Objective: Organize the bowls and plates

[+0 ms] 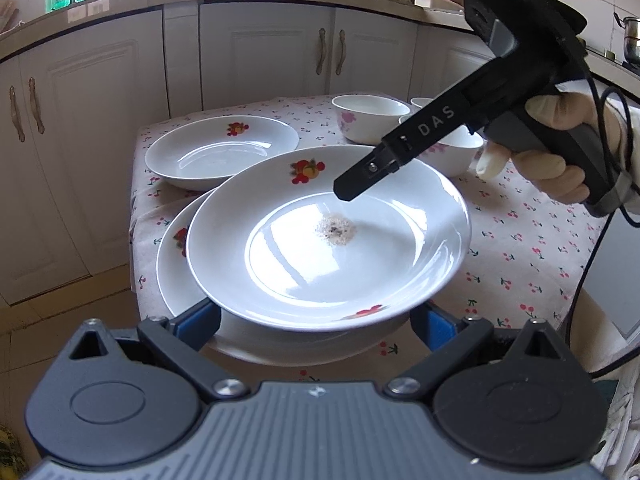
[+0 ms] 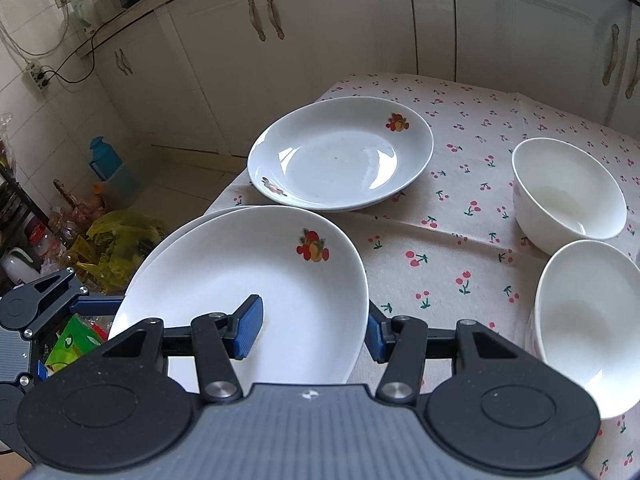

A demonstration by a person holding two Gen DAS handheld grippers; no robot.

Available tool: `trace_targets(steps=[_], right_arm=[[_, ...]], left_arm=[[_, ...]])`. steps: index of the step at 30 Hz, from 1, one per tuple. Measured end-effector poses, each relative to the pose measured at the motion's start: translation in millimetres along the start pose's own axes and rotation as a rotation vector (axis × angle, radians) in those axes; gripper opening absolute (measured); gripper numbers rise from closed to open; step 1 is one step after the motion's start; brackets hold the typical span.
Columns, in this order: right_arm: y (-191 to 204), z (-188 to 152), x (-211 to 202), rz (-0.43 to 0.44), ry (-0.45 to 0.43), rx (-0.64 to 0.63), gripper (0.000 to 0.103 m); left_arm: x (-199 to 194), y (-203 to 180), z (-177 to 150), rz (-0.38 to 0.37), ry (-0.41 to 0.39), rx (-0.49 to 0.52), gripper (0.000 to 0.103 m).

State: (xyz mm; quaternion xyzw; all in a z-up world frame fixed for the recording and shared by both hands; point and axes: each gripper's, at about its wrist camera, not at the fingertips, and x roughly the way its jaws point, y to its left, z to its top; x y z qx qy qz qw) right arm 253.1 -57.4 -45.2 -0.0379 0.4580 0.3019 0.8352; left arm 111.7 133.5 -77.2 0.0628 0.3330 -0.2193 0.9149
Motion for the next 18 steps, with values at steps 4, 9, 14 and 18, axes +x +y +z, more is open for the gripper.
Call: trace_targets(steps=[4,9,14,18], right_arm=[[1.7,0.9,-0.2,-0.011,0.009,0.006,0.058],[1.4,1.3,0.5,-0.013,0.018,0.010,0.059],[1.1,0.6,0.3,-0.009,0.026,0.025,0.058],[1.2,-0.3,-0.3,-0.005,0.032,0.028,0.058]], left_arm=[[1.6,1.7,1.9,-0.008,0.008,-0.011,0.102],[2.7,1.0,4.7,-0.006,0.027,-0.012,0.102],[2.5,0.1,7.1,0.007,0.038,-0.014,0.102],[2.0,1.3,7.4,0.011,0.040,-0.015,0.101]])
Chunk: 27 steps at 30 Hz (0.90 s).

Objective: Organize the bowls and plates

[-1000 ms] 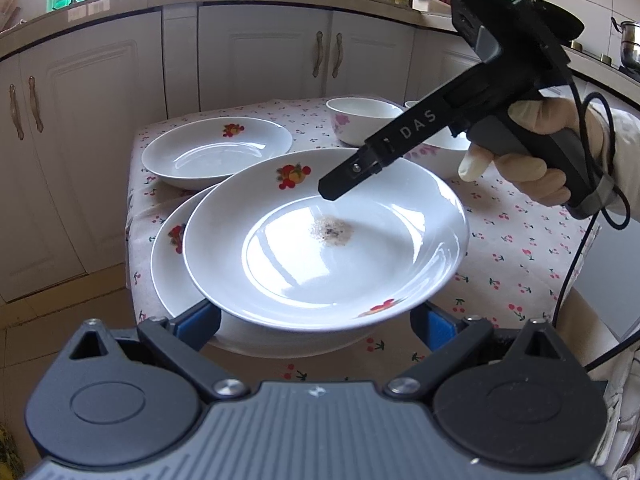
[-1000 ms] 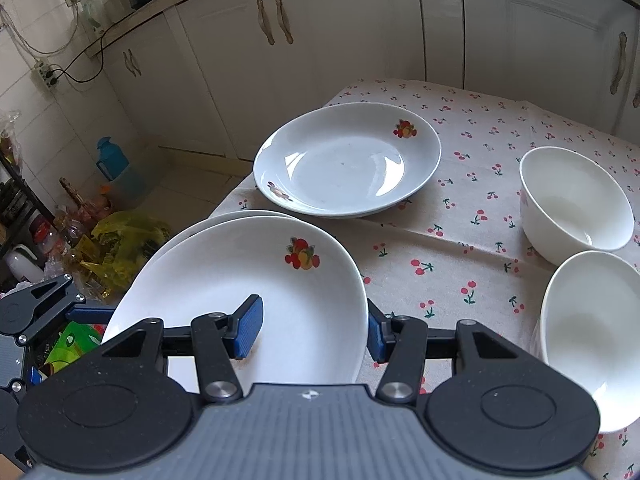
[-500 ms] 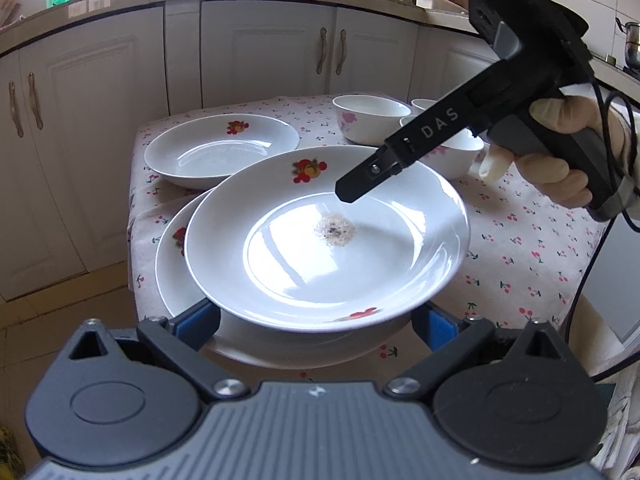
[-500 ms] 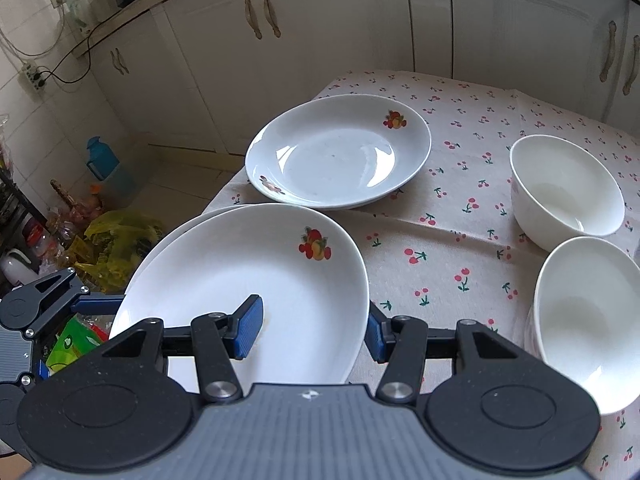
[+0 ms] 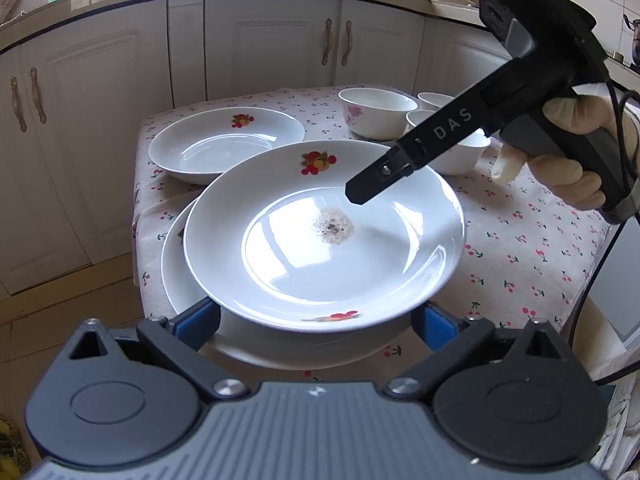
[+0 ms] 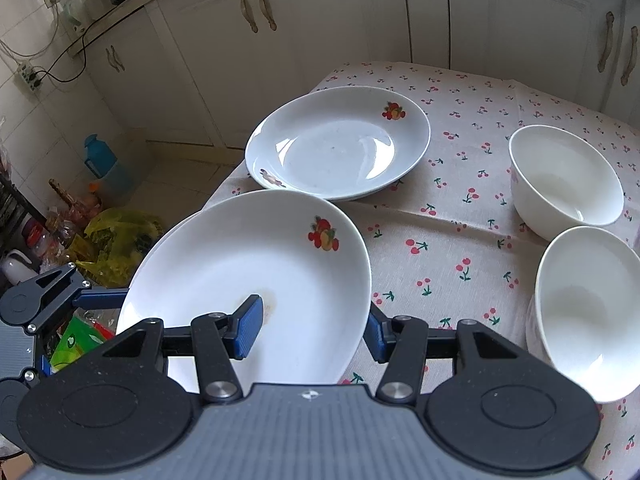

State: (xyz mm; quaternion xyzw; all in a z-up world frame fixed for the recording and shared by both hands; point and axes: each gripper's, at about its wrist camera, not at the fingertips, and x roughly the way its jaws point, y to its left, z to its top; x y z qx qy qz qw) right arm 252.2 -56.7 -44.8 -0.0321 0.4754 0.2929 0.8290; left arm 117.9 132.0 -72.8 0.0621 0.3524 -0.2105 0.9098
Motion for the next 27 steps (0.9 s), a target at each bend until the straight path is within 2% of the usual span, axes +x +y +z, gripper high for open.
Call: trace_targets(steps=[27], right_arm=[[1,-7,-15,0.001,-0.019,0.021,0.059]], left_arm=[[0,0,0,0.005,0.005,-0.003,0.102]])
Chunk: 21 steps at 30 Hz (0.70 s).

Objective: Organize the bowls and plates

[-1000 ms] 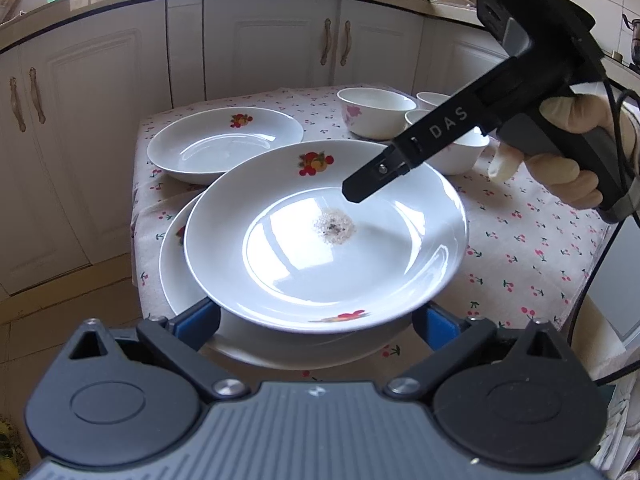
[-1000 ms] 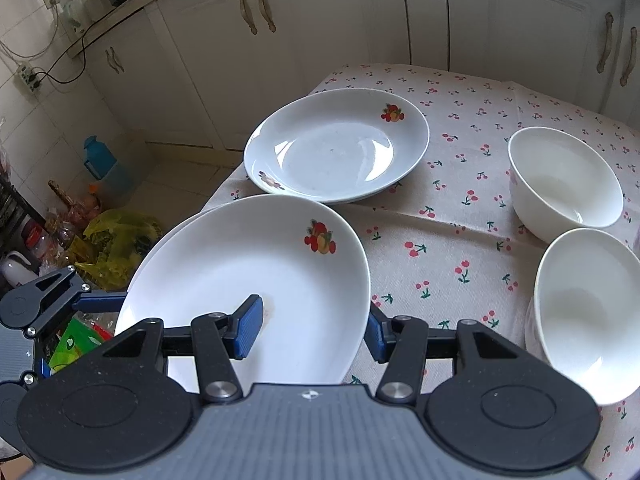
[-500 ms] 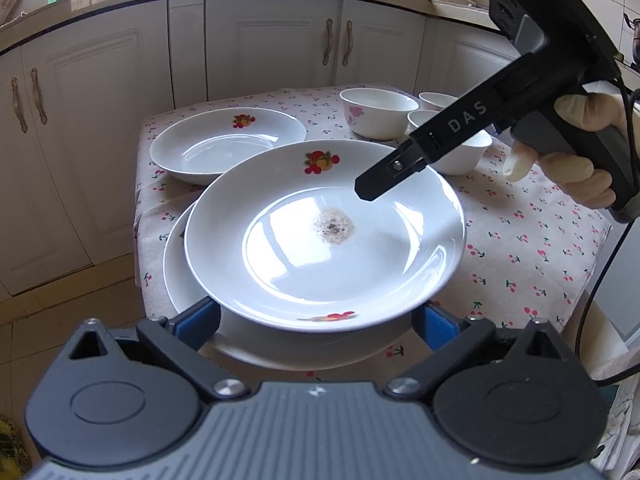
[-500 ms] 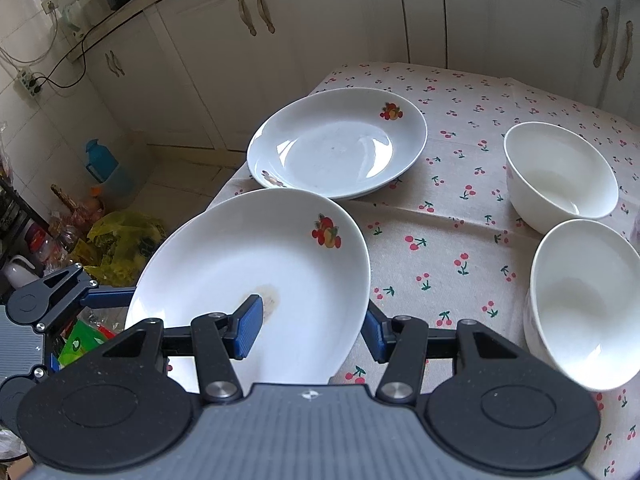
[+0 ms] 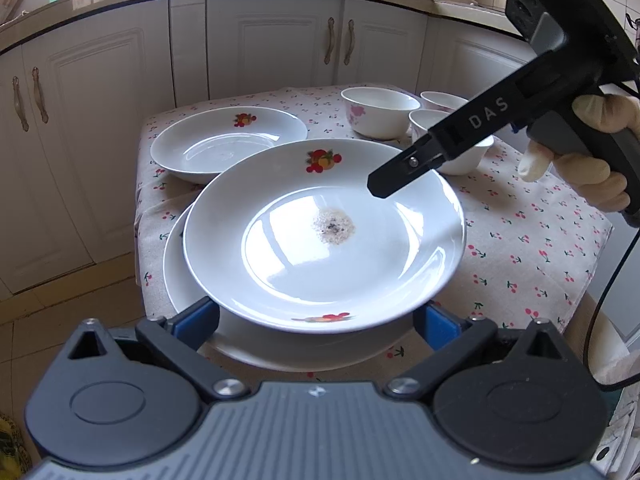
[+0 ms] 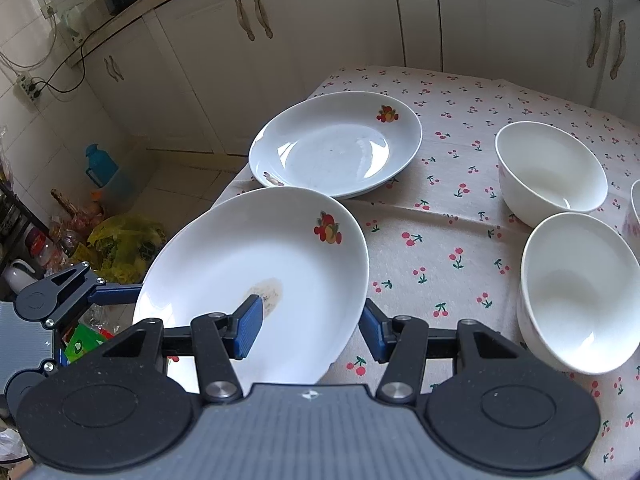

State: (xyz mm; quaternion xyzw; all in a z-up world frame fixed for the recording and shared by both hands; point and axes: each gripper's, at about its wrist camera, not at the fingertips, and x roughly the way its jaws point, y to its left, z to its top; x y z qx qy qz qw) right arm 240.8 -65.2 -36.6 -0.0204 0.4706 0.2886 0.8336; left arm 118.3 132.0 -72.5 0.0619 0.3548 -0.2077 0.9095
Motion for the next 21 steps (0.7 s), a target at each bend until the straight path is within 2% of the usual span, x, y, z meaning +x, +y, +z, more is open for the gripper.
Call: trace_targets(steps=[21], right_arm=[[-1,-3,-4,0.010,-0.008,0.020,0.060]], left_arm=[[4,-8,12,0.053,0.078,-0.015,0.103]])
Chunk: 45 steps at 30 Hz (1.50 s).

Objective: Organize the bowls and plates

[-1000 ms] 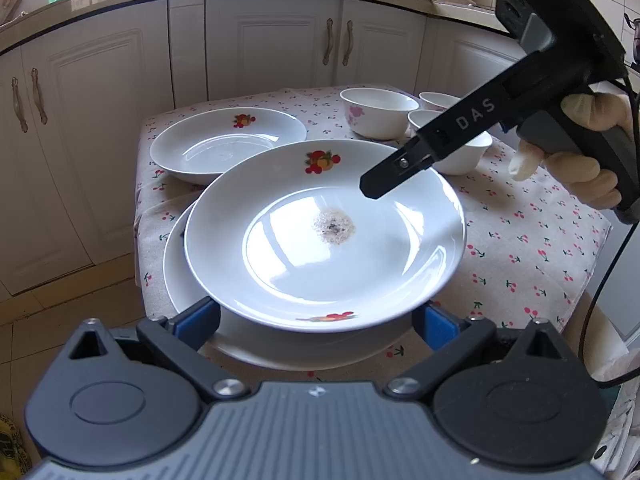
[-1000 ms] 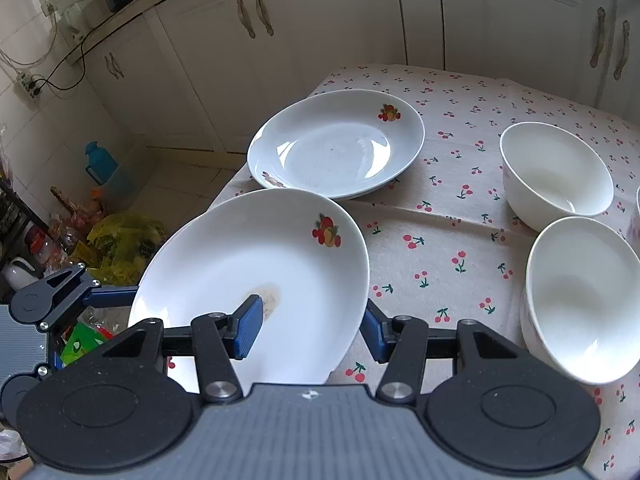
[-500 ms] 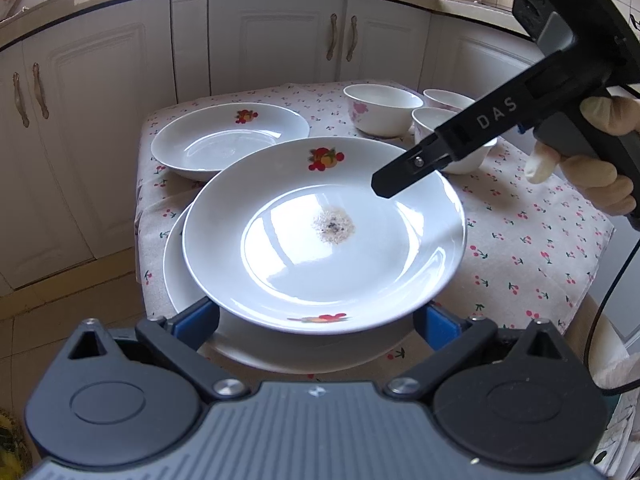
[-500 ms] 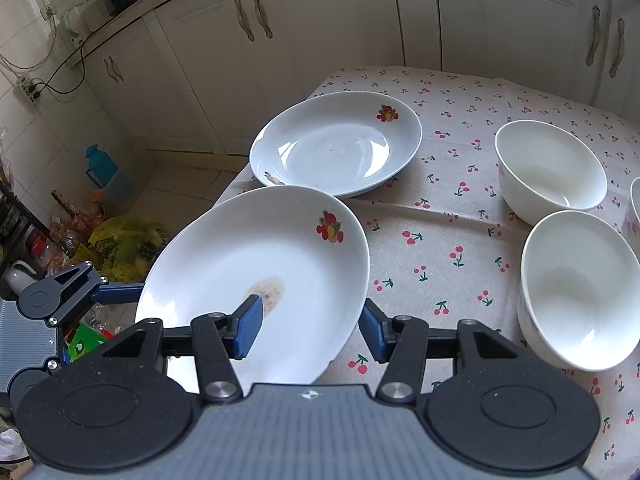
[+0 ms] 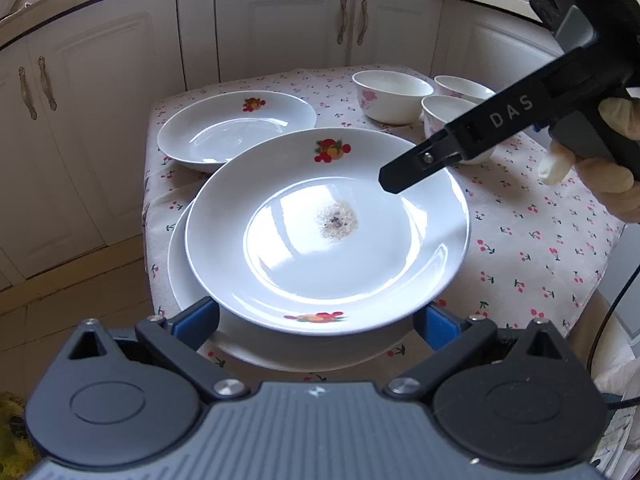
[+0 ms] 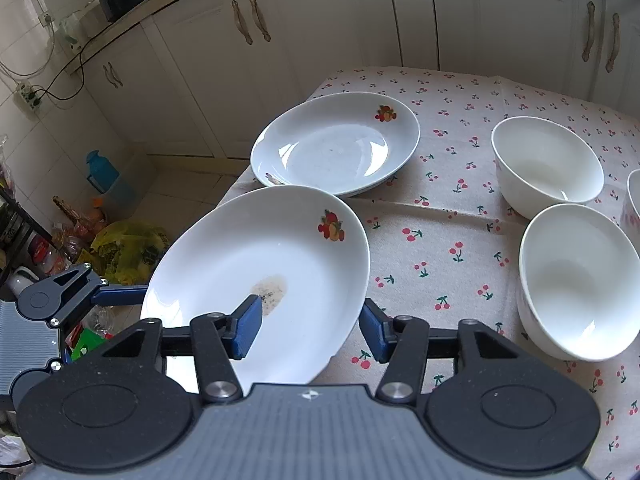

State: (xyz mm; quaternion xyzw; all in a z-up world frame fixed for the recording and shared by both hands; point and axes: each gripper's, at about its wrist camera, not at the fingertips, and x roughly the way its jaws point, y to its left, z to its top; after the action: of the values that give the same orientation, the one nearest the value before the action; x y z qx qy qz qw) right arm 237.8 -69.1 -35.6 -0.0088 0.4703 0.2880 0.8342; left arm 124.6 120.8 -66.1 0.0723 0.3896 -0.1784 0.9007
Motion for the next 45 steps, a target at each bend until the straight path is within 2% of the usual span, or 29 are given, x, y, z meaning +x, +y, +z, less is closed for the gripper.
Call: trace_targets(steps=[10,16,22,25,27,28,29,38,42,45], right_arm=[[5,-1,-1,-0.001,-0.011,-0.017,0.061],[6,-2,6,0.006,0.008,-0.013,0.061],[6,-5,2,0.020,-0.012,-0.017,0.061],[5,-6,-3,0.018,-0.020,-0.017,0.062],[6,-8,-8,0.013,-0.028,-0.025,0.071],[6,-9,-10,0.009,-0.035,-0.027,0.081],[7,-10,-13,0.009,-0.048,-0.034,0.087],[16,-5,-29,-0.016,-0.100,-0.105,0.092],[17,9,-35,-0.024,-0.129,-0.128,0.092],[17,25,-38,-0.034,-0.160,-0.147,0.097]], left_arm=[[3,-6,9,0.050,0.068,-0.023,0.103],[2,-17,11,0.052,0.066,0.043,0.103],[2,-15,7,0.026,0.059,0.002,0.102],[-6,-18,4,0.044,0.016,-0.005,0.102],[-14,-18,3,0.046,-0.018,-0.018,0.102],[-20,-17,1,0.042,-0.043,-0.026,0.102],[-24,-17,1,0.041,-0.066,-0.032,0.102],[-55,1,11,0.098,-0.207,-0.059,0.102],[-57,17,25,0.141,-0.238,-0.033,0.102],[-54,35,40,0.155,-0.263,-0.019,0.102]])
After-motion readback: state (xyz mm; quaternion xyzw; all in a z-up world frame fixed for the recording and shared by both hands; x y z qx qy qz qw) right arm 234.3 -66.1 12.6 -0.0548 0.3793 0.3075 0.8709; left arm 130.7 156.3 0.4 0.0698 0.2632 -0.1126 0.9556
